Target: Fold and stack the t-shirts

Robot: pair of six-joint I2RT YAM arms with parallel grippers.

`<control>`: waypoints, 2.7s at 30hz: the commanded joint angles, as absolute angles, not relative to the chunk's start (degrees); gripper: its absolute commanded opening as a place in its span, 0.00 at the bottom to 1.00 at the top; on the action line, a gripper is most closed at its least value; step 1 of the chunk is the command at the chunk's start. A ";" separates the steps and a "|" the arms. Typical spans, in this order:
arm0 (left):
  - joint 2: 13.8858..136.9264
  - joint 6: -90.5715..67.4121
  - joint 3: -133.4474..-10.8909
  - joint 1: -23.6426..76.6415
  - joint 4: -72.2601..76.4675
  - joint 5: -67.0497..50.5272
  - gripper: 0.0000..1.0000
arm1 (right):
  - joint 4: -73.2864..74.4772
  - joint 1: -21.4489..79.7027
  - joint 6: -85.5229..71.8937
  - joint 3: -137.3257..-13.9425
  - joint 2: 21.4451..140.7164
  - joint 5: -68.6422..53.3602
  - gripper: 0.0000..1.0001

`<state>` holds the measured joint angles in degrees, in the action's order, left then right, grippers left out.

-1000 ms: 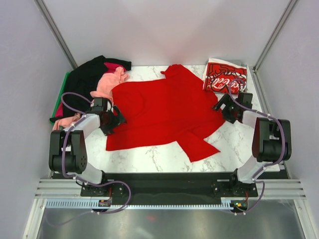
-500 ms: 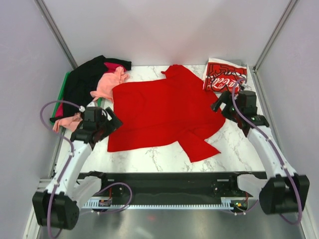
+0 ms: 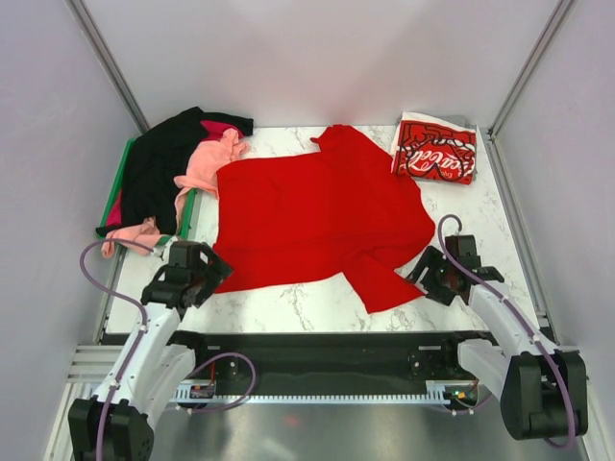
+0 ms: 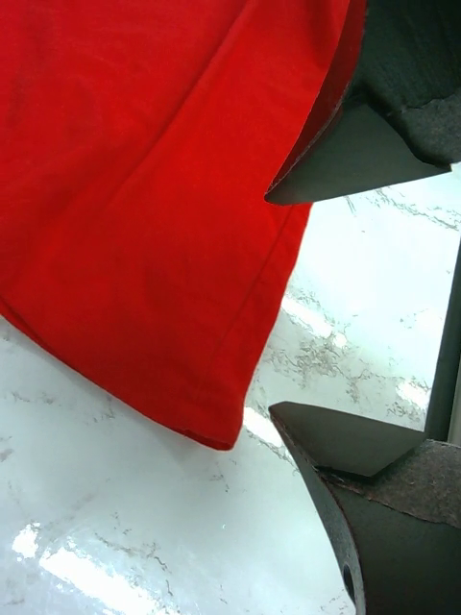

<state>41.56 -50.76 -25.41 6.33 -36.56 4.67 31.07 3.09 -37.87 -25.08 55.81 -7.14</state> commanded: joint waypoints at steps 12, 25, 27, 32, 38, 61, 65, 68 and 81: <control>45.79 -53.27 -23.29 5.80 -29.00 8.26 0.83 | 32.85 2.90 -40.17 -25.65 46.77 -12.58 0.00; 51.33 -51.68 -24.61 5.54 -28.13 6.78 0.69 | 64.34 2.90 -42.45 -41.67 28.03 -9.40 0.00; 51.24 -50.80 -24.35 5.80 -28.30 3.88 0.67 | 63.73 2.90 -41.66 -41.31 29.00 -9.84 0.00; 47.29 -51.15 -24.08 8.51 -33.13 6.58 0.66 | 61.27 2.90 -40.87 -39.73 29.62 -10.37 0.00; 55.36 -54.84 -27.76 15.90 -39.71 12.90 0.67 | 59.77 2.90 -40.17 -38.85 30.85 -10.37 0.00; 60.11 -62.14 -29.71 20.21 -44.57 17.23 0.62 | 54.05 3.08 -38.32 -37.97 36.91 -10.02 0.00; 64.15 -61.44 -31.11 20.30 -40.62 16.09 0.52 | 53.53 3.08 -37.88 -37.53 37.62 -9.41 0.00; 66.61 -61.08 -31.72 20.30 -38.85 15.91 0.34 | 53.61 2.99 -37.71 -37.70 37.53 -8.88 0.00; 55.56 -57.66 -34.01 18.81 -42.08 14.86 0.02 | 58.27 2.99 -37.27 -40.69 34.63 -8.00 0.00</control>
